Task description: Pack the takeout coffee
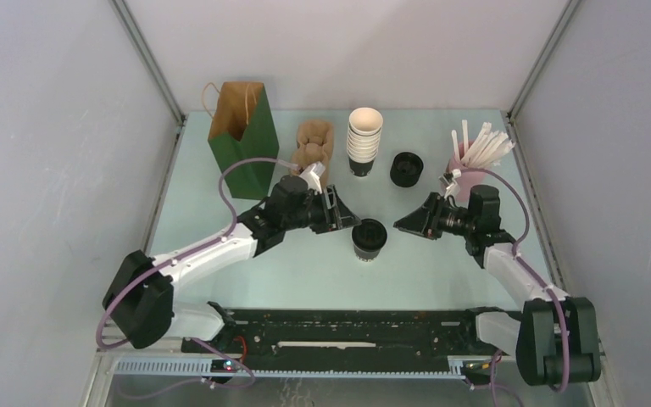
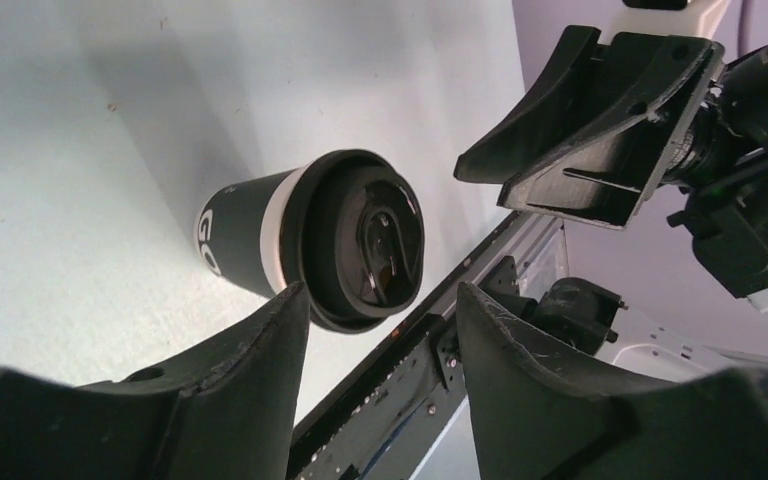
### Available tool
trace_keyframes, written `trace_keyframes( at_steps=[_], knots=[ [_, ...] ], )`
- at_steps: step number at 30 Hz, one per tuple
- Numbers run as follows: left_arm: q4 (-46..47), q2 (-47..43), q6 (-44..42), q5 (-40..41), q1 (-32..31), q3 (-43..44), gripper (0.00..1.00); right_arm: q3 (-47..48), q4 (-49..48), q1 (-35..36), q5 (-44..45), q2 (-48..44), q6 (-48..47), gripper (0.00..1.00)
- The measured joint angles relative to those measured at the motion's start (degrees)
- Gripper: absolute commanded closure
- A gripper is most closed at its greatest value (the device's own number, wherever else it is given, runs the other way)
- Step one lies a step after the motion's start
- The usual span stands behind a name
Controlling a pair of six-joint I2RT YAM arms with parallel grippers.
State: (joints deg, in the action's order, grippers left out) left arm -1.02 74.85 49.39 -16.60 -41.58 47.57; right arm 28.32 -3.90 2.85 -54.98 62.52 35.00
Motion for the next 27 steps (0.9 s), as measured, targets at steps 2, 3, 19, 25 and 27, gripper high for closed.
trace_keyframes(
  at_steps=[2,3,19,25,27],
  knots=[
    [1.92,1.03,0.72,-0.17,0.11,0.0,0.42,-0.11,-3.85,-0.35,-1.6,2.1,1.42,0.5],
    [2.64,1.51,1.09,-0.17,0.13,0.0,0.41,-0.2,-5.22,-0.44,-2.14,2.95,1.75,0.5],
    [5.33,4.74,2.29,-0.15,0.74,-3.34,0.47,-0.31,-10.27,0.9,-2.99,10.47,2.56,0.61],
    [6.54,4.76,2.71,-0.2,0.79,-5.51,0.48,-0.31,-10.29,1.38,-2.99,11.89,2.34,0.63],
    [6.88,4.76,2.89,-0.35,0.85,-5.64,0.5,-0.31,-10.36,1.57,-2.99,12.31,2.34,0.64]
  ],
)
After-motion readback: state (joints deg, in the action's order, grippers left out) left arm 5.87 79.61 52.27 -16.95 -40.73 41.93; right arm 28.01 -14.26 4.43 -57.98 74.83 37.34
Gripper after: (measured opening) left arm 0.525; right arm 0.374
